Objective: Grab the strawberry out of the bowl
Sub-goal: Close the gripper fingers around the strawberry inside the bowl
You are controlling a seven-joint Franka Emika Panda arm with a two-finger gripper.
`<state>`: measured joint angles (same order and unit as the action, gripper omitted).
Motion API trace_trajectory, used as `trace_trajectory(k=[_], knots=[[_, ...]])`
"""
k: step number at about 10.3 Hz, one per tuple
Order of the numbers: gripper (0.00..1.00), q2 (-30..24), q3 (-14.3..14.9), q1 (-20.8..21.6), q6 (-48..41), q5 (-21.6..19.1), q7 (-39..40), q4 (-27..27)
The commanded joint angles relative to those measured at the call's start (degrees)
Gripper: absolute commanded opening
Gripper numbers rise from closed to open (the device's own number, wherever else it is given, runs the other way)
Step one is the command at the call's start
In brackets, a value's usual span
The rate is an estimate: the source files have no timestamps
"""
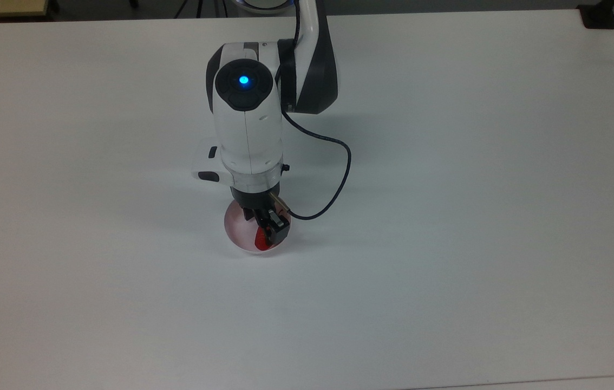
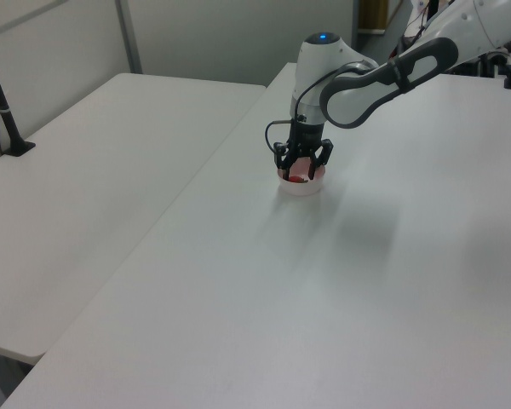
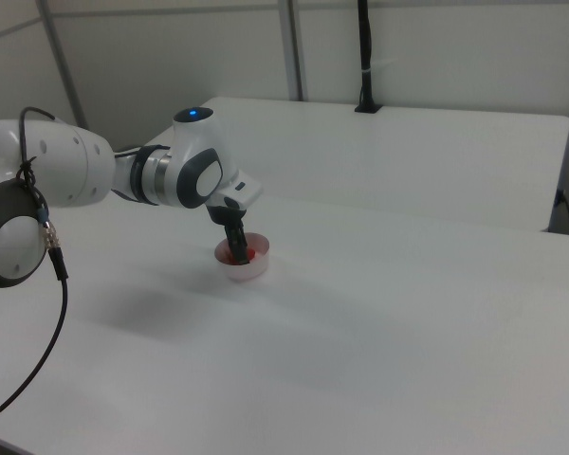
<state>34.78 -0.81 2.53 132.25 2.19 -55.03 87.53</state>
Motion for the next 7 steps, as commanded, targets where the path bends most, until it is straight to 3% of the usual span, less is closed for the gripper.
trace_trajectory(k=[1,3,7], knots=[[0.43,-0.41,0.1,0.37,0.2,0.8,-0.61,0.01],[0.33,-1.37,-0.07,0.37,-2.07,1.5,2.71,-0.08],[0.33,-6.9,-0.16,-0.33,-12.52,0.37,10.01,-0.43]])
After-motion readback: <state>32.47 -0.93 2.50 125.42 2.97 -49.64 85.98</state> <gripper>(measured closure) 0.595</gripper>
